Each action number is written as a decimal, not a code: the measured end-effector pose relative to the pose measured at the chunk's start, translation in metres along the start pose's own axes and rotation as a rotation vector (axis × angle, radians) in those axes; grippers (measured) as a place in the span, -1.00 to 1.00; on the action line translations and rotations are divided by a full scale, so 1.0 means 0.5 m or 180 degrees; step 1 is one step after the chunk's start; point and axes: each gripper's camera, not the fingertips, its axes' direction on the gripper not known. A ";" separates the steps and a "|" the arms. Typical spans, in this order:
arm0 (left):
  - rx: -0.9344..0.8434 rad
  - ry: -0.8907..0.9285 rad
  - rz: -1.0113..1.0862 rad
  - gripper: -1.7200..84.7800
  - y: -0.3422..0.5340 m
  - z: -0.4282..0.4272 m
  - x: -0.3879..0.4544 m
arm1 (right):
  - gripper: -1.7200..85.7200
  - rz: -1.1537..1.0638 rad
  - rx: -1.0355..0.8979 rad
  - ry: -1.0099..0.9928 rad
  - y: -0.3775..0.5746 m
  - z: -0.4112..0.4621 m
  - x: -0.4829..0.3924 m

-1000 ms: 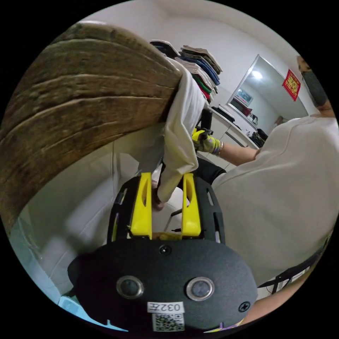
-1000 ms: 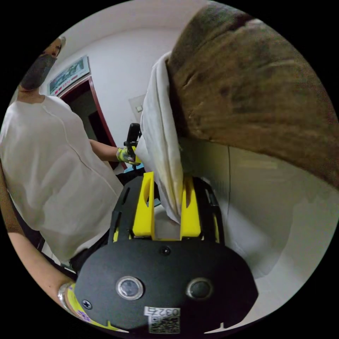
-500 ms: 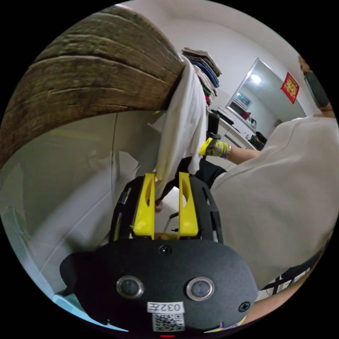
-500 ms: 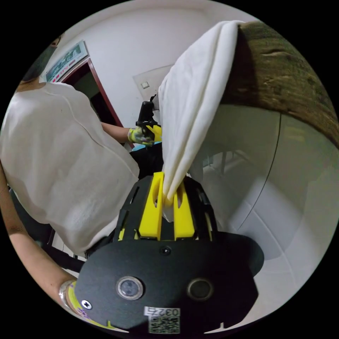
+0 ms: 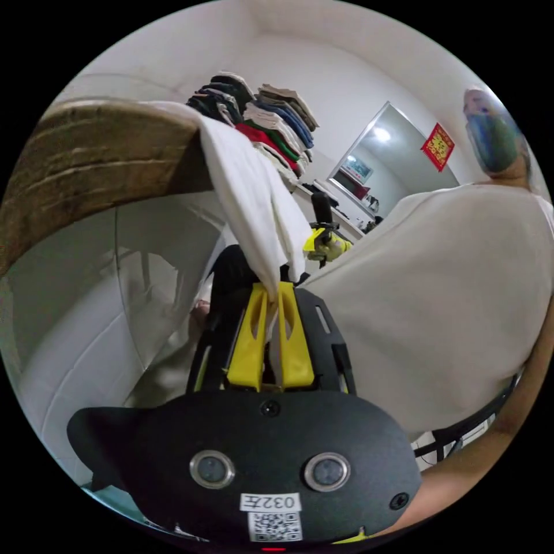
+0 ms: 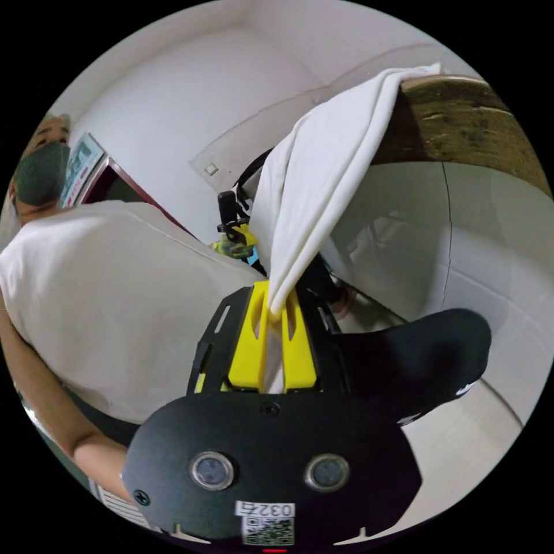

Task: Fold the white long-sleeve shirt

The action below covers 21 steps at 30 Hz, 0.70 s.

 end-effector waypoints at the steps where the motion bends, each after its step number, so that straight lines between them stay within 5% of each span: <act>1: 0.0042 0.0073 0.0049 -0.99 -0.009 -0.020 0.020 | -0.89 0.0068 -0.0001 -0.0111 -0.012 -0.017 -0.015; 9: 0.0326 0.0813 -0.0030 -0.99 -0.156 -0.136 0.069 | -0.88 0.0445 -0.0170 -0.0685 -0.186 -0.112 -0.078; 13: 0.0331 0.1062 -0.0911 -0.99 -0.303 -0.186 0.013 | -0.86 0.0625 0.0031 -0.0872 -0.310 -0.180 -0.064; 17: 0.0990 0.1501 -0.1907 -0.97 -0.396 -0.235 -0.136 | -0.82 0.1029 0.0583 -0.0966 -0.415 -0.254 0.047; 21: 0.1208 0.1160 -0.2302 -0.90 -0.422 -0.246 -0.251 | -0.73 0.1482 0.0873 -0.0566 -0.435 -0.278 0.144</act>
